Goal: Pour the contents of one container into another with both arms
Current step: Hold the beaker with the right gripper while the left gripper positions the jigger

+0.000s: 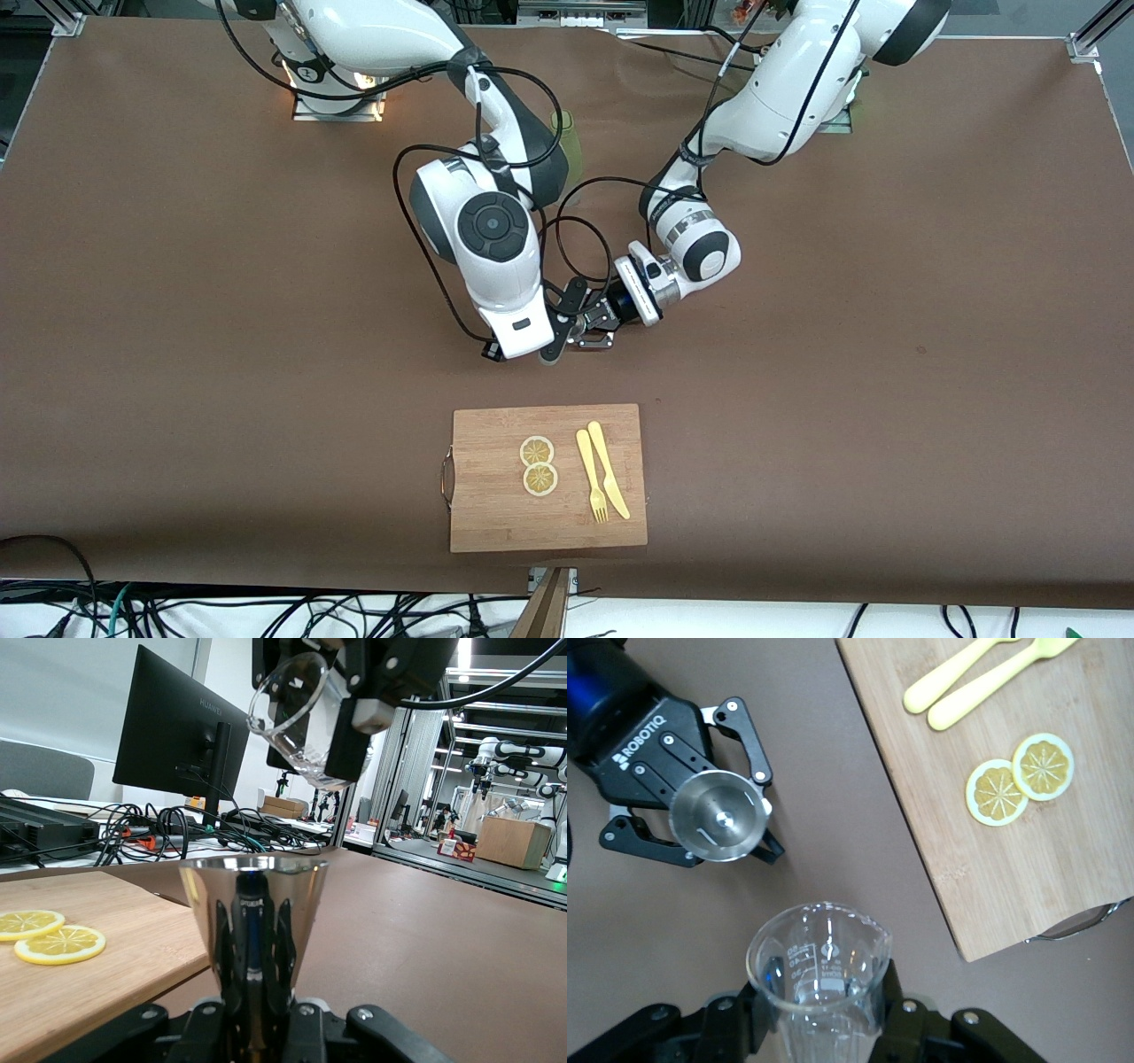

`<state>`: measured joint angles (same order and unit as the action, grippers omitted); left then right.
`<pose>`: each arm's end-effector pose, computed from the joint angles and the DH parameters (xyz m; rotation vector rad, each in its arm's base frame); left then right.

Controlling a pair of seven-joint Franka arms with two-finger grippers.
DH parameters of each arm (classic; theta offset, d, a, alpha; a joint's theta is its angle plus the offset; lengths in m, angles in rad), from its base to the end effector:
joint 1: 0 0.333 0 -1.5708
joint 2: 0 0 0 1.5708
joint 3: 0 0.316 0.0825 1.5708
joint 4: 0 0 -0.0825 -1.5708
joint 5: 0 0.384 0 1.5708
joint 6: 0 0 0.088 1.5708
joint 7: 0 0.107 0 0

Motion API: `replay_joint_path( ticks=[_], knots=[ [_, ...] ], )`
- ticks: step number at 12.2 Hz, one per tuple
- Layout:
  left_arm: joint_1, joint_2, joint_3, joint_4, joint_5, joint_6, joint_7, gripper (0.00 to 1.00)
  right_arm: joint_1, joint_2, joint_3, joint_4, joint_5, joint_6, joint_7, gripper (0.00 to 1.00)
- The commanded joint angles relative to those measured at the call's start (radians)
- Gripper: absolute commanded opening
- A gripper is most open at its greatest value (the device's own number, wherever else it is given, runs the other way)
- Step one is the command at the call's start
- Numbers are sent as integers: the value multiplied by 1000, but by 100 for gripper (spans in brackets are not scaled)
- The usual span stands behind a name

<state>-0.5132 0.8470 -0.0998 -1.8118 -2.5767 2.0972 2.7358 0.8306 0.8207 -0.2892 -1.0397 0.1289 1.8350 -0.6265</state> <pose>0.5111 -0.3874 0.0868 1.6772 -0.7600 1.3745 0.6072 0.4639 0.3622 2.5022 1.7540 -0.0007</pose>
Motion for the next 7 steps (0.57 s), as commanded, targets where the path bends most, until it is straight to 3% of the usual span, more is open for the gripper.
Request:
replay_joint_path(
  ticks=[1, 7],
  knots=[
    [-27, -5, 14, 3, -138, 7, 111, 0, 83, -5, -53, 7, -48, -22, 31, 32],
    [-25, -6, 22, 5, -137, 6, 111, 0, 114, 0, -57, 7, -96, -36, 45, 32]
  ],
)
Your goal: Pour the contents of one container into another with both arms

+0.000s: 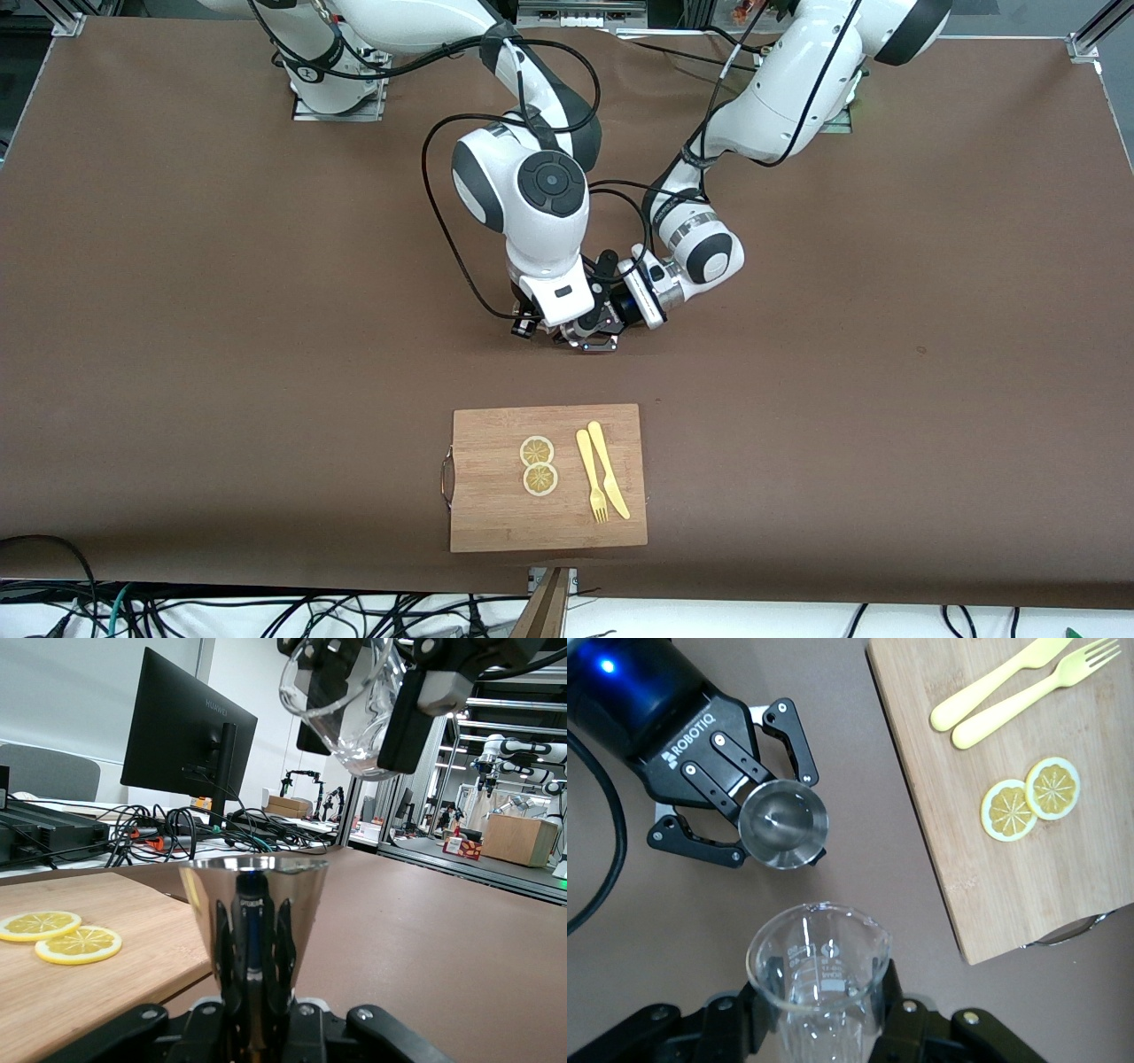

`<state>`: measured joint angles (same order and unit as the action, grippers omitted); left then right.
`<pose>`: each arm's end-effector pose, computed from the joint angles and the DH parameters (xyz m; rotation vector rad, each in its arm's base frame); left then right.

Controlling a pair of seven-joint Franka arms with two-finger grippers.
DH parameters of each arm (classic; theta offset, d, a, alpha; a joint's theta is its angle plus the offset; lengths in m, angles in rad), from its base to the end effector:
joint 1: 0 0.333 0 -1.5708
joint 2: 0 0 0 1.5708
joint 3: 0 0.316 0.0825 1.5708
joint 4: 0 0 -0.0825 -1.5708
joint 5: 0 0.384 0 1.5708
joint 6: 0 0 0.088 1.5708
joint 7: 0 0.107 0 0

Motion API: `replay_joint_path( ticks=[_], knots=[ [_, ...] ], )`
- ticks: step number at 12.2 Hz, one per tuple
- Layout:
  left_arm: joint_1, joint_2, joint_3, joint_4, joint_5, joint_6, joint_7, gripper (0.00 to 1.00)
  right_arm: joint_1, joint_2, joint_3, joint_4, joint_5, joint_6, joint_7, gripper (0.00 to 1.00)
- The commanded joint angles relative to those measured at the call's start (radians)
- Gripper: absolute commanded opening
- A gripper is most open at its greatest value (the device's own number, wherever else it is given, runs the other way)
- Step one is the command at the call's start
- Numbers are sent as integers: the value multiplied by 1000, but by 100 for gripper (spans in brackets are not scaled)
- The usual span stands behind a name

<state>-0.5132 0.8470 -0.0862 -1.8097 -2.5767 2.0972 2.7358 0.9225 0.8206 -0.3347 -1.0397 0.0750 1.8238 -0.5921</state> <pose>0.5165 -0.3810 0.0867 1.6847 -0.7632 1.3858 0.5788 0.4964 0.3668 2.3994 1.7528 0.0040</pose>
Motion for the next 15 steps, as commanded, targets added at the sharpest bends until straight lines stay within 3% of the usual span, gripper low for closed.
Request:
replay_joint_path(
  ticks=[1, 10, 15],
  knots=[
    [-24, -8, 8, 3, -137, 6, 111, 0, 27, 2, -12, 7, -59, -27, 12, 32],
    [-24, -14, 8, 4, -138, 6, 111, 0, 87, 43, -24, 7, -141, -24, 21, 32],
    [-25, -14, 8, 6, -138, 10, 111, 0, 131, 69, -88, 9, -143, -17, 21, 32]
  ],
)
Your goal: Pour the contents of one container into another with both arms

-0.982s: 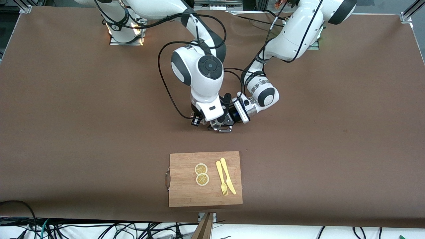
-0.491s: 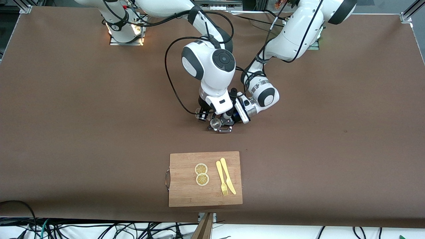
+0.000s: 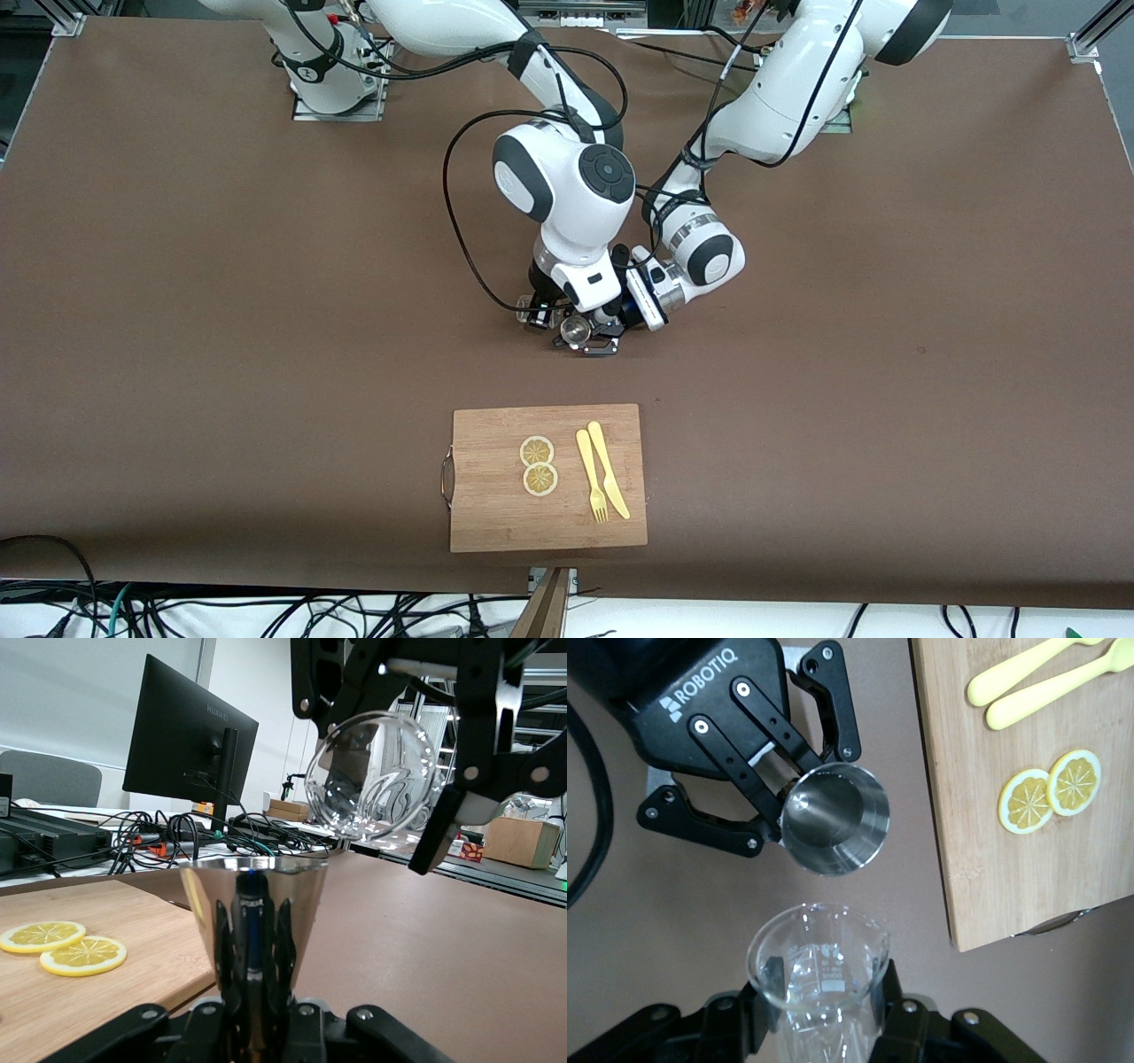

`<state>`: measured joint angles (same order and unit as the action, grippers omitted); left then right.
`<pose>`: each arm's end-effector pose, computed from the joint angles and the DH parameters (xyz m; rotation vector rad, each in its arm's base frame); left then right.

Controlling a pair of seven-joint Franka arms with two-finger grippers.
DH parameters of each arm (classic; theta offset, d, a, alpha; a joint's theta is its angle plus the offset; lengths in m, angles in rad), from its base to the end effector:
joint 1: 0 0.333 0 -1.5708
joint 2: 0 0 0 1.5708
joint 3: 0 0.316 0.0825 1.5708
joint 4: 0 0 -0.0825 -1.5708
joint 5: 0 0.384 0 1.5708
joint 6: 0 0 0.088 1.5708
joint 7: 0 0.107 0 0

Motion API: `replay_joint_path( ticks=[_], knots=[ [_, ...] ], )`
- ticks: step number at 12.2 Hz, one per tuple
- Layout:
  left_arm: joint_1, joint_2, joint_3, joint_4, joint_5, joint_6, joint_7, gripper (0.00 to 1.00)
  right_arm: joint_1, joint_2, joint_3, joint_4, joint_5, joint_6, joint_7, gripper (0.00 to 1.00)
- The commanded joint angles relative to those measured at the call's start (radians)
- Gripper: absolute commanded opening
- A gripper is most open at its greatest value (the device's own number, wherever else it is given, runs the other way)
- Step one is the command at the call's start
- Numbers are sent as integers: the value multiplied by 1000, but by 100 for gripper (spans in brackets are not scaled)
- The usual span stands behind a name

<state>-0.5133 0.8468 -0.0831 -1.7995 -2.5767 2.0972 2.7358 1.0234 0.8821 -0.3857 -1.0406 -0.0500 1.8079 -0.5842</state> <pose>0.5211 -0.3815 0.0902 1.6778 -0.7640 1.3975 0.5499 0.5264 0.3291 2.1737 1.7528 -0.0654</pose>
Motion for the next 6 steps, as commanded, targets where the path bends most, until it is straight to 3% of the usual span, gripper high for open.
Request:
replay_joint_path(
  ticks=[1, 6],
  knots=[
    [-25, -12, 5, -4, -138, 14, 111, 0, 30, 8, -45, 11, -18, 5, 9, 32],
    [-25, -12, 6, -4, -138, 17, 111, 0, 32, 8, -64, 13, -18, 39, 14, 32]
  ],
)
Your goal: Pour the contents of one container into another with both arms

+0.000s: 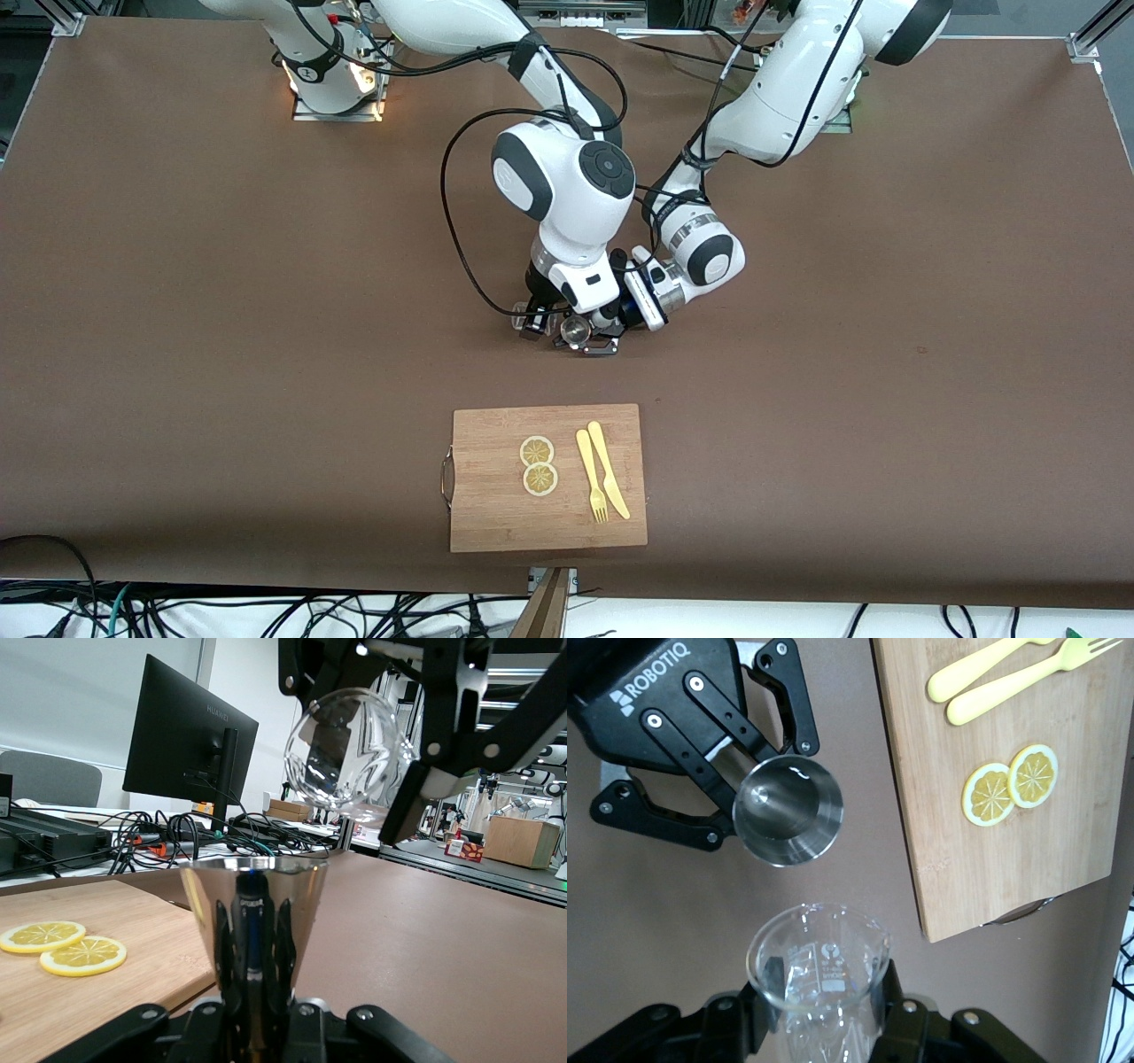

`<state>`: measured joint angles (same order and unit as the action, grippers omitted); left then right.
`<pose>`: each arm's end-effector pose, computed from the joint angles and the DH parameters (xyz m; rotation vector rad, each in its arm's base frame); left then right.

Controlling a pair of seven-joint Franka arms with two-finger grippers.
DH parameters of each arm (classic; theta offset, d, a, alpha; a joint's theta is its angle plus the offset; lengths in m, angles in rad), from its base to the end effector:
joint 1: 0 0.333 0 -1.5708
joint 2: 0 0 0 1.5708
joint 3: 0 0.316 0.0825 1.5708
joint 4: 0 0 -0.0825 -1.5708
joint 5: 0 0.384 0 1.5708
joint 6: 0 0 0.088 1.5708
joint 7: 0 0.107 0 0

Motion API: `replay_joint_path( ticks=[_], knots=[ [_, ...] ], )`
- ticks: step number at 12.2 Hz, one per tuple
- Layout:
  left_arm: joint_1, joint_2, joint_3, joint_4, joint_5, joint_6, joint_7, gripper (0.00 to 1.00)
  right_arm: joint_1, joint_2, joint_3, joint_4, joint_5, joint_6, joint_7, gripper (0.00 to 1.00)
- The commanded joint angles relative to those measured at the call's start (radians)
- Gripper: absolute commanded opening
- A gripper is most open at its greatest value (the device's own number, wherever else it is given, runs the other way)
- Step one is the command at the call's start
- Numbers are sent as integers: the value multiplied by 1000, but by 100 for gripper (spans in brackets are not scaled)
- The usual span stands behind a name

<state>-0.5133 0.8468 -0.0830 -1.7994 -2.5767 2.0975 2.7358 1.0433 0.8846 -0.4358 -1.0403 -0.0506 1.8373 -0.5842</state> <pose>0.5211 -0.3815 0.0902 1.6781 -0.7641 1.3975 0.5579 0.5228 0.3376 2.1548 1.7218 -0.0115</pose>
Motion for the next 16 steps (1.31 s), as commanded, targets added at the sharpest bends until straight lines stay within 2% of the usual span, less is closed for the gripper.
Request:
replay_joint_path(
  ticks=[1, 4, 7, 9, 11, 16],
  knots=[
    [-27, -12, 9, -5, -138, 21, 111, 0, 14, 7, -21, 13, -17, 16, 14, 32],
    [-28, -12, 14, 2, -138, 30, 111, 0, 32, 13, -37, 14, -46, 30, 9, 32],
    [-28, -12, 12, 5, -142, 38, 111, 0, 34, -1, -37, 11, -37, 31, 7, 32],
    [-30, -11, 12, 5, -148, 38, 111, 0, 3, -30, 15, -6, -26, 19, 7, 33],
    [-30, -8, 12, 17, -149, 38, 111, 0, -35, -135, 75, -119, -25, 30, 1, 33],
    [-39, -3, 12, 31, -174, 38, 111, 0, -94, -249, 152, -272, -26, 40, -5, 34]
  ],
)
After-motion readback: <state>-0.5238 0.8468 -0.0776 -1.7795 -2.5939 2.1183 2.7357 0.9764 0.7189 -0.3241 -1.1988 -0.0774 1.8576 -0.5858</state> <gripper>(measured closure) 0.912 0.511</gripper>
